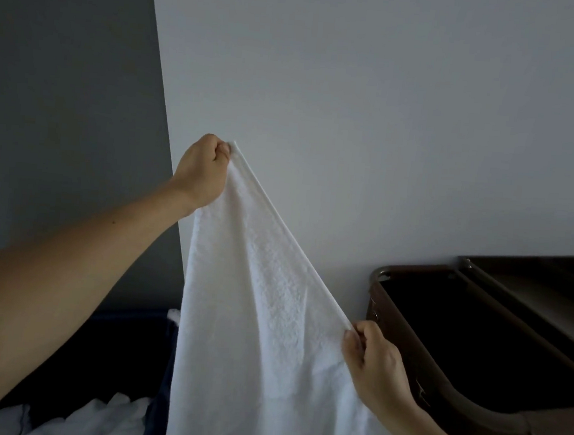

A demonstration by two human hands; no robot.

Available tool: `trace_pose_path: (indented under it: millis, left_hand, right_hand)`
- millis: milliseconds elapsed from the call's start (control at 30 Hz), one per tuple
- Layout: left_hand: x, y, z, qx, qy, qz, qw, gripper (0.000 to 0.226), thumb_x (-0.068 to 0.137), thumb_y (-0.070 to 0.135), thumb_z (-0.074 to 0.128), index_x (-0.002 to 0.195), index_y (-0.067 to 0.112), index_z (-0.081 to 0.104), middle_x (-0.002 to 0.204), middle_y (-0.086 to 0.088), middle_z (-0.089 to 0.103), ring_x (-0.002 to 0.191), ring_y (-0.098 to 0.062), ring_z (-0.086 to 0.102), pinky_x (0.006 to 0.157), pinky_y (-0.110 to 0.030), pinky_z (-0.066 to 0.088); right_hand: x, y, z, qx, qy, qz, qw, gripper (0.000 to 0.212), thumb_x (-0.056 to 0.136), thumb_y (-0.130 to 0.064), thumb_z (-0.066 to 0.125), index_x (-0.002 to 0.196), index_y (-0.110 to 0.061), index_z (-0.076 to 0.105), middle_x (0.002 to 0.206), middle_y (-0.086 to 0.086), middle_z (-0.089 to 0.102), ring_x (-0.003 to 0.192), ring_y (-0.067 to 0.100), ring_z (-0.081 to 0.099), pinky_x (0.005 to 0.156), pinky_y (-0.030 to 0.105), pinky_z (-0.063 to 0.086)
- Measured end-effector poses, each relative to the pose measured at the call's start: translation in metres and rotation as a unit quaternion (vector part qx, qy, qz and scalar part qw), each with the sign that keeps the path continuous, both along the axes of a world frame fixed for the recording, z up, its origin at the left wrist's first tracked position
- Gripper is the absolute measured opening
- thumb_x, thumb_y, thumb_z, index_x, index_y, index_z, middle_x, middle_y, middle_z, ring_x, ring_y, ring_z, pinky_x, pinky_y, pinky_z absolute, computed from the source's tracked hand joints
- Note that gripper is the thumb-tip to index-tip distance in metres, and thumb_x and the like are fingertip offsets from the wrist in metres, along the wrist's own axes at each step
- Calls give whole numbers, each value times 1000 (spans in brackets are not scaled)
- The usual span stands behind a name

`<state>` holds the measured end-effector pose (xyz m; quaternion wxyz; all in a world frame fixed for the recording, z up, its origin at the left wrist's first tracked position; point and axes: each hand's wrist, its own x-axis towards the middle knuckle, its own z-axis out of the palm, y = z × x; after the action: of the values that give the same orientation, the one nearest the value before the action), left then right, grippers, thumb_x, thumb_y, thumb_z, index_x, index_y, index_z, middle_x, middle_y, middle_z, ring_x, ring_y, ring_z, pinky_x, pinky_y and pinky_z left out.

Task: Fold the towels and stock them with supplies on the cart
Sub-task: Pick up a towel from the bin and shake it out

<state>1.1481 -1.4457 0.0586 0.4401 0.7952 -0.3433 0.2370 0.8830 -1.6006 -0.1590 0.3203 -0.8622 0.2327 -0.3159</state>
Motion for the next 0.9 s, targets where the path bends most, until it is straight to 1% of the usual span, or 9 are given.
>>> trace_pose_path:
  millis: [133,233,300,367,433,500,600,767,900]
  left_hand:
    - [11,10,-13,-28,59,31,997,29,102,21,34,79,10,48,71,3,48,60,-14,42,50,-26,34]
    - [12,15,-32,14,120,18,993,20,96,17,43,87,6,58,76,-5,51,67,-21,45,59,-29,39]
    - [3,17,-44,16,166,-26,986,14,95,18,53,109,16,56,89,-1,59,74,-20,55,69,-29,46]
    - [-12,19,-53,-1,164,-52,985,21,95,19,56,111,30,48,83,-1,62,68,-14,58,60,-26,46]
    - [-30,19,-57,10,135,-94,986,21,93,13,55,95,33,58,69,2,64,56,-7,56,51,-19,44]
    - [-51,18,-60,45,146,-164,975,37,86,2,53,72,32,69,70,15,69,62,5,60,58,-9,43]
    - [-80,19,-68,89,192,-261,942,48,85,-4,47,74,34,75,83,23,73,81,11,64,68,-6,44]
    - [-88,36,-78,152,256,-352,887,27,101,23,49,106,36,73,100,22,72,92,5,65,78,-11,50]
    - [-88,36,-84,252,136,-267,920,27,95,44,62,93,19,72,71,9,58,60,-1,50,61,-17,41]
  right_hand:
    - [-6,-2,4,-5,-44,23,999,24,101,-21,55,79,-29,53,58,-8,54,56,-1,56,49,11,38]
    - [-6,-2,26,-89,-99,50,990,27,99,-17,59,77,-31,51,60,-14,57,57,-2,56,49,7,36]
    - [0,0,54,-139,-139,60,979,17,96,-22,57,81,-29,54,69,-25,60,57,-10,54,51,2,33]
    - [11,1,84,-160,-153,68,973,12,98,-23,57,86,-26,59,74,-31,61,60,-13,55,54,1,34]
    - [24,2,108,-167,-119,101,973,11,99,-23,59,90,-28,61,74,-35,60,64,-10,57,58,4,38]
    - [37,8,125,-191,-49,143,970,9,100,-28,57,93,-31,63,72,-28,63,67,-2,58,62,10,41]
    - [52,20,136,-239,31,179,954,16,100,-35,54,104,-28,67,76,-11,66,72,12,59,70,29,47]
    - [56,25,136,-211,56,196,956,15,99,-38,57,99,-30,70,71,-21,60,69,2,57,70,25,45]
    - [54,25,132,-108,5,179,978,11,92,-39,66,83,-37,60,69,-16,67,66,1,61,60,16,46]
